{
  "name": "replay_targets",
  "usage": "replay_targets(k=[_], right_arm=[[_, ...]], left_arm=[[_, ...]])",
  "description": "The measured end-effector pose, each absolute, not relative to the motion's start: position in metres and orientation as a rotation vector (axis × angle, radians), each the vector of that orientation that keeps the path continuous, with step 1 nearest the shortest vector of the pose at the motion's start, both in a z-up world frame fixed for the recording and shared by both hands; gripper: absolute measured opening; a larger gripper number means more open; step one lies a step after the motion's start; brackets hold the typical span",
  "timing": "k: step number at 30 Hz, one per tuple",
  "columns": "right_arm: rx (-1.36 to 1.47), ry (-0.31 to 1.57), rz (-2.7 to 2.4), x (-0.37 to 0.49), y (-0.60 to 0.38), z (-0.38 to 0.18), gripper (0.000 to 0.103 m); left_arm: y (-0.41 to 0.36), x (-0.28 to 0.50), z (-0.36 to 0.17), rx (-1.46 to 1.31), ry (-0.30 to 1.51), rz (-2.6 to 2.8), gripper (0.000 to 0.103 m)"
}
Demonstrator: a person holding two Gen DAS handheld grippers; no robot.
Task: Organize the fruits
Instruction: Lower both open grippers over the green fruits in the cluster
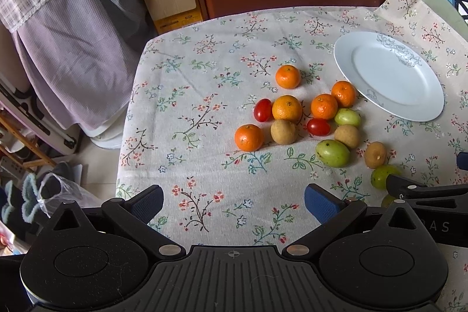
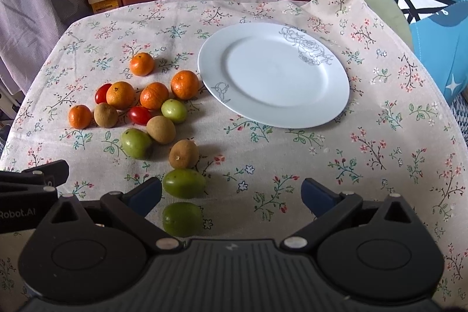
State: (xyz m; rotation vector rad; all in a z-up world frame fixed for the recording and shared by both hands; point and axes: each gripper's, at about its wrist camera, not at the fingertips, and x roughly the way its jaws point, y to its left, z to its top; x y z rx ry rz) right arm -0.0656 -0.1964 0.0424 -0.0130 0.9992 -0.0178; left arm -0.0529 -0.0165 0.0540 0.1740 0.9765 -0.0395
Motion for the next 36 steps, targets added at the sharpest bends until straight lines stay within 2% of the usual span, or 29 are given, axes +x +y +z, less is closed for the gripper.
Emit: replay_targets(k=[6,30,36], right_arm=[[-0.013,0.990,-0.007,-0.067,-0.197,0.042,0.098],[0.070,0.917,0.059,-0.081,-0.237,0.049,0.097],[0.101,0.932,0.091,-0.090,-0.250,0.044,0.087]], left_arm=[[-0.019,-0.053,0.053,0.188,0.971,-0.050,0.103],[-0.013,-0.048,0.053,0.164,0.940,-0.097,0.103],[-0.003,-0.046,0.048,0.121,0.951,-0.100,0.103]])
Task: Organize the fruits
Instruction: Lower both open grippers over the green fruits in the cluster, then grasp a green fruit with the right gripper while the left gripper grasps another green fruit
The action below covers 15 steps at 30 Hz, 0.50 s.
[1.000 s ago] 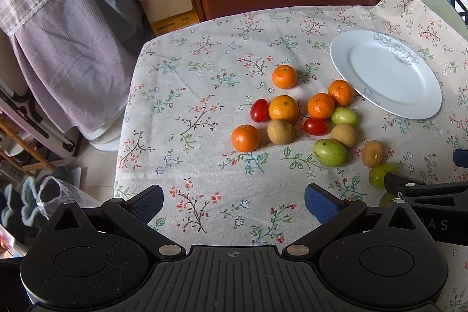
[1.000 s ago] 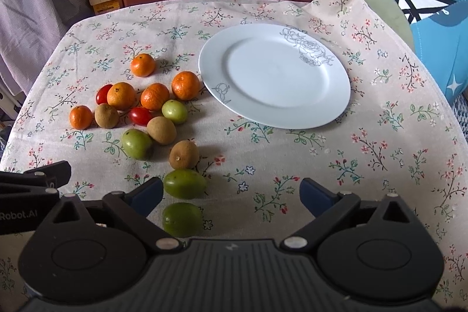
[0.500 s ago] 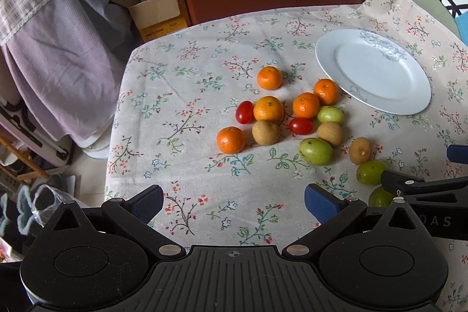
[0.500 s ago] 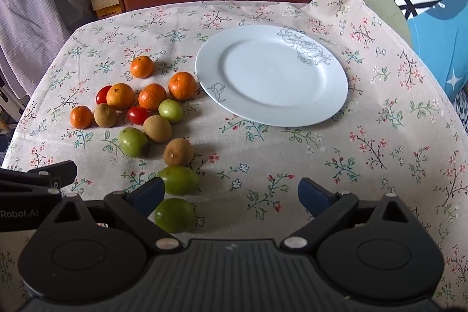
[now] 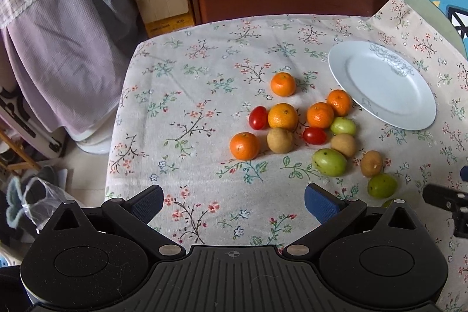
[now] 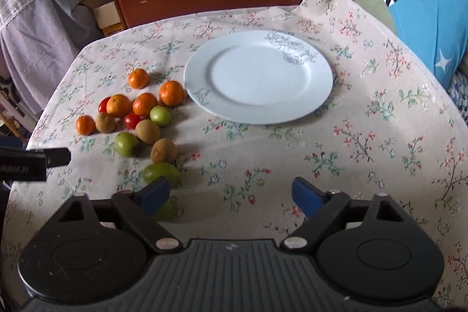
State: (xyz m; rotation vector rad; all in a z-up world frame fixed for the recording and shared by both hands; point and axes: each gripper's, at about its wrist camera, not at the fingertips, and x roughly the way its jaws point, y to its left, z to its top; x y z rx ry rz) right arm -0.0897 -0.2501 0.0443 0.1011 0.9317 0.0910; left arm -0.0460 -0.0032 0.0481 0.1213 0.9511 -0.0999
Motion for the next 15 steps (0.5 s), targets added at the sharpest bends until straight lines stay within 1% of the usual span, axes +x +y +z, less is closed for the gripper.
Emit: replay_targets(k=[3,4,5,11,15], right_arm=[[0.108,0.937,0.132,-0.096,-0.251,0.042,0.084],[0.114,0.941,0.149,-0.098,-0.250,0.041,0.081],[0.120,0.946,0.167,-0.099,-0.249,0.040,0.076],[0.130,0.971,0.260,-0.103,-0.234,0.032,0.059],[0.115,0.961,0.299,-0.103,-0.223,0.029,0.053]], left_arm=[[-0.001,-0.046,0.045,0.108,0.955,-0.103,0.103],[-0.001,-0.046,0.044,0.108,0.955,-0.107,0.103],[-0.001,-0.046,0.044,0.108,0.955,-0.111,0.103],[-0.004,-0.048,0.045,0.098,0.941,-0.133,0.103],[-0.005,-0.047,0.045,0.091,0.940,-0.140,0.102]])
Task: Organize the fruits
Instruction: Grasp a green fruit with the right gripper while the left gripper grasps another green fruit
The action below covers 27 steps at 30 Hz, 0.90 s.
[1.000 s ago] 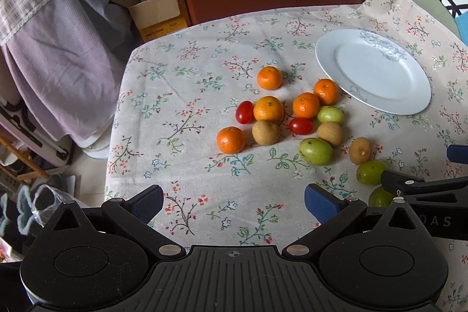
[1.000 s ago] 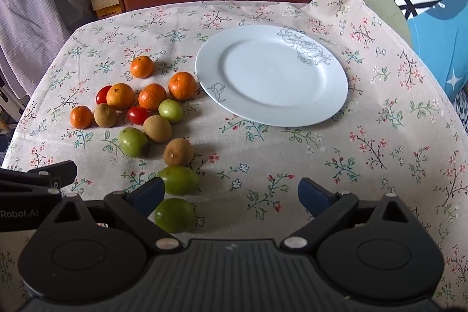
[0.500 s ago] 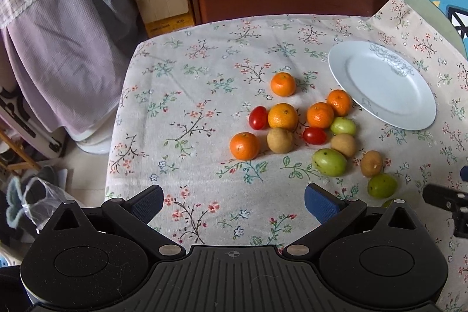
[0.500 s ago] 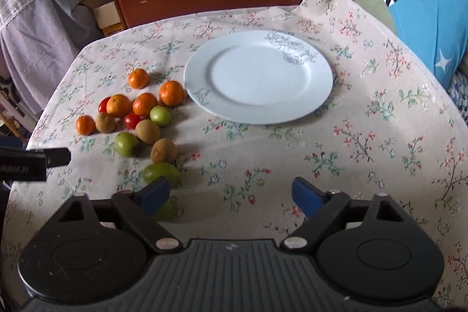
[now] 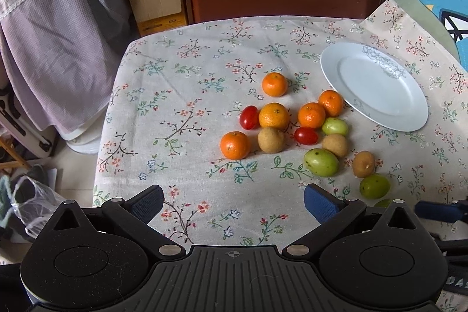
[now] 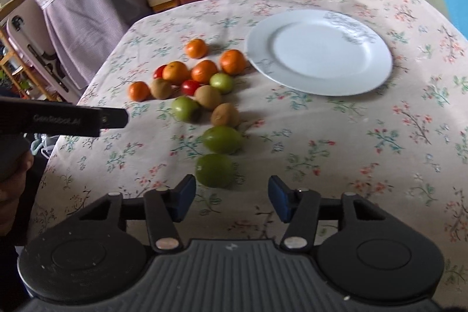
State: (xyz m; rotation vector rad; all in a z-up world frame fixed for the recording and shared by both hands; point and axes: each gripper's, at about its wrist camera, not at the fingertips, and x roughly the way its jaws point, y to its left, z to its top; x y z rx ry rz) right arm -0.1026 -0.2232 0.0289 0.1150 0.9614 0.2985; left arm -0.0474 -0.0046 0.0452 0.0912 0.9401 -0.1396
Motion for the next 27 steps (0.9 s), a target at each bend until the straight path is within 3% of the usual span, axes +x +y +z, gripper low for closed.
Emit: replay_targets(k=[6,12,27], right_arm=[[0.110,0.950,0.314,-0.098,-0.212,0.025,0.046],[0.090,0.935,0.301,-0.097,-0.205,0.018,0.032],[0.178,0.906,0.096,-0.095,-0.260,0.040,0.032]], left_arm=[[-0.008,-0.047,0.046,0.085,0.932,-0.155,0.102],[-0.016,-0.047,0.045,0.084,0.926,-0.187,0.102],[-0.058,-0.050,0.038,0.060,0.919,-0.362,0.102]])
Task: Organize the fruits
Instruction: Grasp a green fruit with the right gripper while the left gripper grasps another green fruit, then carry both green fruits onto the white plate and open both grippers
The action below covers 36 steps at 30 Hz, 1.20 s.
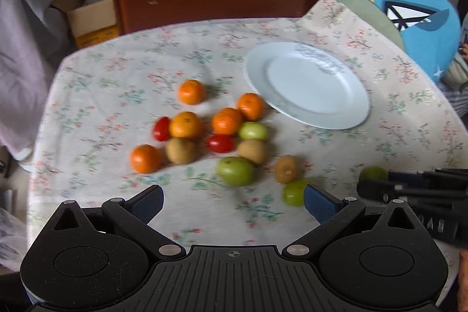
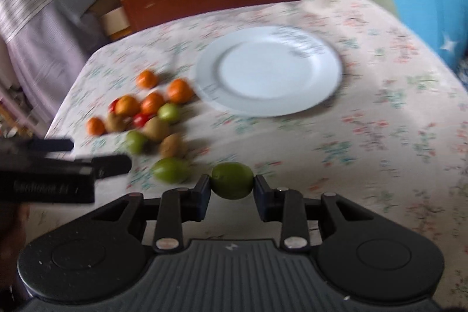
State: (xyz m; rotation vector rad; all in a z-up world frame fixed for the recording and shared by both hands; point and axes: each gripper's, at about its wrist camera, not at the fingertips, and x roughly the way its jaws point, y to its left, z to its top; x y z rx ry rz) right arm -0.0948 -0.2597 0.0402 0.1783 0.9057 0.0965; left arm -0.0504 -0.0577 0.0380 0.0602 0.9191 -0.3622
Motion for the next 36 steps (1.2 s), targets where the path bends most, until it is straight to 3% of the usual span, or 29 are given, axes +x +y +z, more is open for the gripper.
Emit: replay_targets(k=[4,12,16,21,24,36], right_arm=[[0.224,0.896,0.044,-0.093,-0.274,0.044,0.032],[0.276,0.889,-0.001,-0.092,-0.285,0.047,0.032],[0.281,0.899,-0.006,-0.089,-0.285,0.045,0.032],[0.286,0.906,-0.004,-0.088,-0.284,0.044,0.032],[0.288,0.913,-0.003,-0.087,-0.283,0.043,0.032],[0.309,0.924,0.015,-0.085,-0.280,0.040,0.032]], left_arm=[[-0.077,-0.055,0.029,0.076,0.928,-0.401,0.100],[-0.096,-0.056,0.015,0.073,0.937,-0.428,0.082],[-0.098,-0.053,0.012,0.040,0.952,-0.441,0.060],[-0.097,-0.053,0.012,0.037,0.931,-0.440,0.047],[-0.094,-0.053,0.013,0.014,0.930,-0.459,0.032],[-0.088,-0.060,0.026,0.018,0.880,-0.473,0.032]])
